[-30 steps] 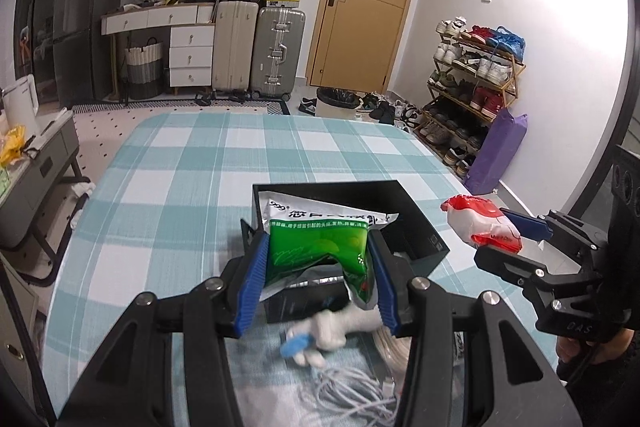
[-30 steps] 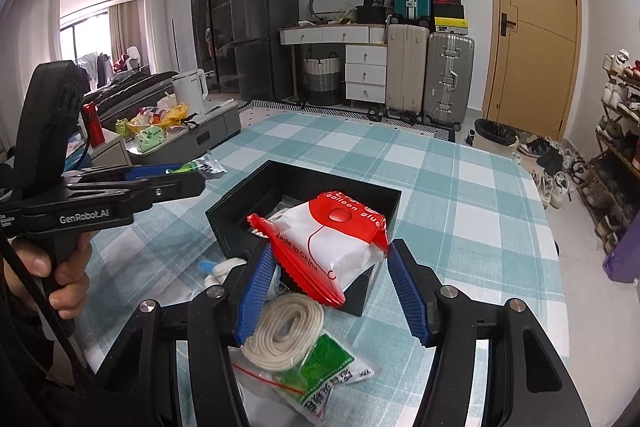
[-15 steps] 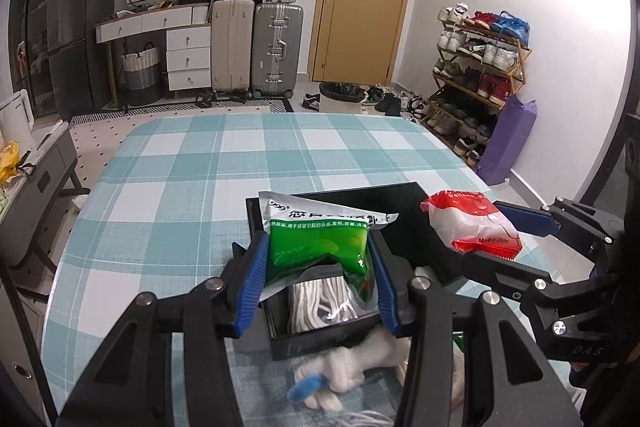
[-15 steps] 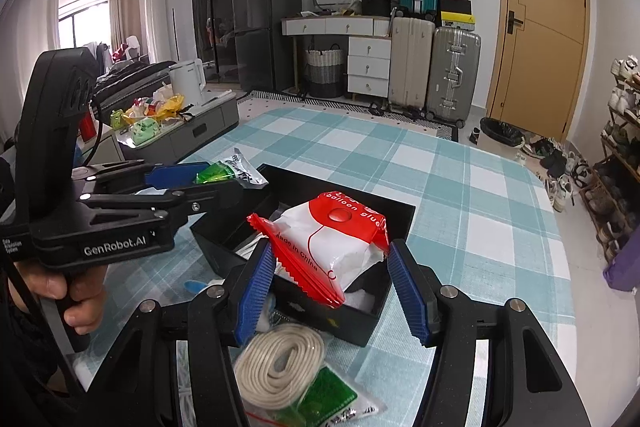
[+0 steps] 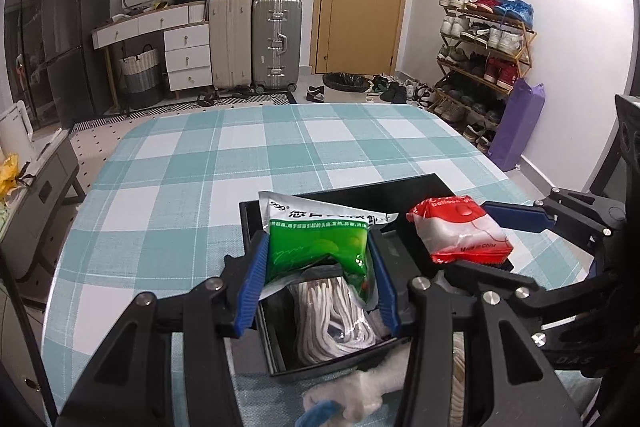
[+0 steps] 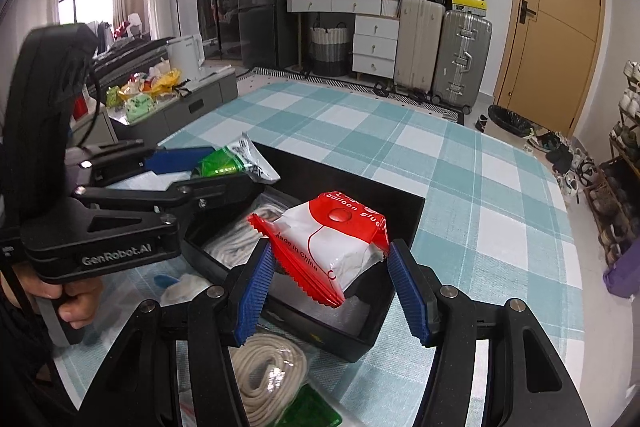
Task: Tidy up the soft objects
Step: 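Open both tools to drop the green packet and red bag into the box, then move the left tool to the white cable coil while the right tool reaches the bagged white rope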
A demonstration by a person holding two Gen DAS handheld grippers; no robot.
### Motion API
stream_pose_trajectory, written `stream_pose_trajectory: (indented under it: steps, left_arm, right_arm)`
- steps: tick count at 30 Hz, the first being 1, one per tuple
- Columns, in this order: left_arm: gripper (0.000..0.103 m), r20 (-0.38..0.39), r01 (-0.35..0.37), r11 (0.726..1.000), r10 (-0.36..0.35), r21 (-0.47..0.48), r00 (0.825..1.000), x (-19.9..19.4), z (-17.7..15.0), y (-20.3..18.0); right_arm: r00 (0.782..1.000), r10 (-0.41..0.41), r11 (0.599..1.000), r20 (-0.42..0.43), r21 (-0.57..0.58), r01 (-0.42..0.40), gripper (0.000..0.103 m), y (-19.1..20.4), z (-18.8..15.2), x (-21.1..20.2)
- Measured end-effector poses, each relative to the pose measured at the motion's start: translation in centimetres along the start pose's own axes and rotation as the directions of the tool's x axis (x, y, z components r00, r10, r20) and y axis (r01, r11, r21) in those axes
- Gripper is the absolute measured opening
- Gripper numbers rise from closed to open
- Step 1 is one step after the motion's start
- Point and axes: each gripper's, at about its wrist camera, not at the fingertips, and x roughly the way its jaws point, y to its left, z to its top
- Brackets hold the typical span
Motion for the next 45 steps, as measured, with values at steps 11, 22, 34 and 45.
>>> stream_pose_trajectory:
  steps: [11, 22, 34, 45]
  left_arm:
    - [0.048, -0.025, 0.045, 0.999, -0.045, 0.017, 0.999, 1.6, 0.9, -0.7]
    - [0.069, -0.067, 0.072, 0.997, -0.072, 0.0, 0.995, 1.6, 0.3, -1.0]
    - [0.103, -0.036, 0.079, 0.996, -0.08, -0.042, 0.996, -2.2, -1.3, -0.1]
    - [0.103, -0.031, 0.045, 0.999, -0.046, -0.022, 0.998, -4.2, -3.9, -0.8]
  right_arm:
    - [1.0, -0.003, 0.999, -0.01, -0.038, 0.003, 0.059, -0.6, 0.2, 1.4]
    - [0.999, -0.032, 0.999, 0.035, -0.011, 0.033, 0.082, -1.2, -0.4, -0.1]
    - [0.996, -0.079, 0.993, 0.042, 0.094, 0.075, 0.102, -2.8, -3.0, -3.2]
    - [0.996, -0.085, 0.991, 0.026, 0.108, 0.082, 0.102, -1.6, -6.9, -5.6]
